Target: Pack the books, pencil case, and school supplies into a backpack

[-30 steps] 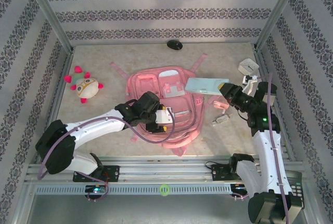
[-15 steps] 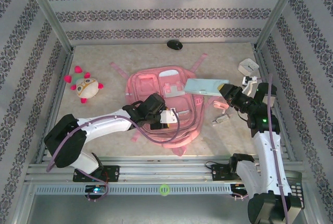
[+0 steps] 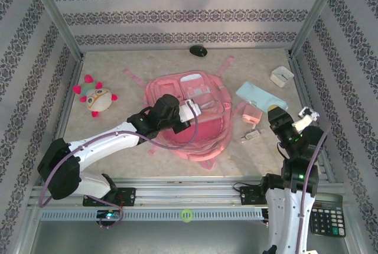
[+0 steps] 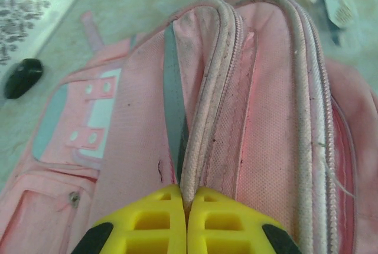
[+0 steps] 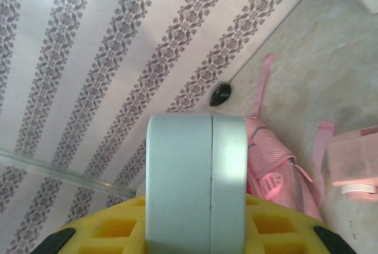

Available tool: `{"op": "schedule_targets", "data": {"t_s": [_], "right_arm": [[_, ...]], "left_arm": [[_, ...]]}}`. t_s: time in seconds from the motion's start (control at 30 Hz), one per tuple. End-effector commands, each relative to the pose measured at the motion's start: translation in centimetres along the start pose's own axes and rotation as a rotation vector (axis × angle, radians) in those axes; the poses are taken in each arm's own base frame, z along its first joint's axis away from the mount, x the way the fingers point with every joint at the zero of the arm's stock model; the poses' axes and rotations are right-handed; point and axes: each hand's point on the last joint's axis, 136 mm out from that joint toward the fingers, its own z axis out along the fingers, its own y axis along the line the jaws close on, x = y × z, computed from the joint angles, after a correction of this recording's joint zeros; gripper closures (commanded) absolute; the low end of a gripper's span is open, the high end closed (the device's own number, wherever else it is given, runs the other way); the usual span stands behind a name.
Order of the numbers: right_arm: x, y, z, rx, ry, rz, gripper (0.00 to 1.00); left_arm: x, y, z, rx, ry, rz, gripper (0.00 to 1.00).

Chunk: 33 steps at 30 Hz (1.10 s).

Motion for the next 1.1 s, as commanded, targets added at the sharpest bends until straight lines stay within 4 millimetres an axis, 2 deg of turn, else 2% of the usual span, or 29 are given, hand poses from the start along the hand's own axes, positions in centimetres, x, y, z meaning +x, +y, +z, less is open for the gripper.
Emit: {"op": "schedule_targets", "data": {"t_s": [0.0,0.1,0.23,0.4,0.57,0.67,0.7,0.83,1.07], "right_arm": [[0.7,-2.6,-0.2,0.089,-0.012,0.095,0.86],[2.9,-2.9,0.2,0.083,0.104,0.131,0.85],[5.3,-2.3,1.0,0.043,0.251,0.173,0.85],[8.0,-1.4,1.5,-0.017,0.359,0.24,0.84],[10.8,-1.4,2.4,-0.04,0.417,0.252,0.84],[12.5,-0.7,3.8,-0.081,0.418,0.267,0.85],[13.8,-1.5,4.5,-0.067,0.422,0.266,0.85],[16.2,-0.4,6.5,-0.088,0.396,0.225,0.86],[17.3,1.8,10.1,-0.135,0.296,0.221,0.86]], "left_arm": [[-4.9,5.0,-2.1,-0.156,-0.157,-0.153,1.0],[-5.7,6.2,-2.3,-0.182,-0.173,-0.194,1.0],[-6.3,7.3,-2.2,-0.201,-0.186,-0.218,1.0],[-7.0,7.8,-2.1,-0.201,-0.196,-0.224,1.0],[-7.5,7.9,-1.7,-0.18,-0.196,-0.232,1.0],[-7.9,7.6,-1.5,-0.157,-0.201,-0.239,1.0],[-8.0,7.7,-1.5,-0.155,-0.203,-0.244,1.0],[-8.4,7.5,-1.7,-0.136,-0.214,-0.251,1.0],[-9.1,7.4,-2.7,-0.122,-0.243,-0.256,1.0]]}}
